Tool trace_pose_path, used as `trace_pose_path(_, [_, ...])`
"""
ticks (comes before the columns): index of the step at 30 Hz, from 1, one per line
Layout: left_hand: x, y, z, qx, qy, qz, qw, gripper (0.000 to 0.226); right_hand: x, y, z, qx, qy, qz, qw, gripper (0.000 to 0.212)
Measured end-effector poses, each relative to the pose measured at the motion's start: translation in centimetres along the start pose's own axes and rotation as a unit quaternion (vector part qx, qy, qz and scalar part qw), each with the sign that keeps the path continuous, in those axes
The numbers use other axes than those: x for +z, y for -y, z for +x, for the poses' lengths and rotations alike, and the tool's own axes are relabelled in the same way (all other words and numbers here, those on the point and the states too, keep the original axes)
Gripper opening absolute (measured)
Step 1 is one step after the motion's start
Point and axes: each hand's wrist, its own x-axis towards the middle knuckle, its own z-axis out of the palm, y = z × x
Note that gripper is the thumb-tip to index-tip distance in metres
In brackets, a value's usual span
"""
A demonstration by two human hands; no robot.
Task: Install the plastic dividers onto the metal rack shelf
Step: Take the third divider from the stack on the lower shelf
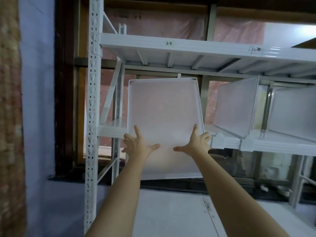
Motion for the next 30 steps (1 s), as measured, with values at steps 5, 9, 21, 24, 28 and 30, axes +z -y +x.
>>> trace_pose_path(5, [-0.7,-1.3,-2.5,0.017,-0.003,0.033,0.999,0.121,-0.6,-2.4,-1.6,0.025,0.007,0.037,0.999,0.136])
trace_pose_path(9, [-1.3,-1.5,-4.1,0.024,0.002,0.035,0.999,0.121,-1.3,-3.3,-3.1,0.032,0.002,0.049,0.998,0.137])
trace_pose_path(21, [-1.5,0.5,-9.2,0.029,0.012,0.036,0.999,0.123,-1.8,-5.2,-9.7,0.059,-0.012,0.044,0.997,0.135])
trace_pose_path(24, [-1.3,0.1,-10.3,0.035,0.016,0.017,0.999,0.122,-2.4,-6.1,-10.5,0.063,-0.020,0.042,0.997,0.135])
trace_pose_path(28, [-1.2,-0.6,-11.3,0.039,0.031,0.003,0.999,0.124,-3.8,-7.2,-11.0,0.067,-0.023,0.043,0.997,0.137])
trace_pose_path(30, [-1.2,-1.5,-11.5,0.042,0.029,-0.006,0.999,0.126,-4.5,-7.8,-10.9,0.068,-0.030,0.047,0.996,0.136])
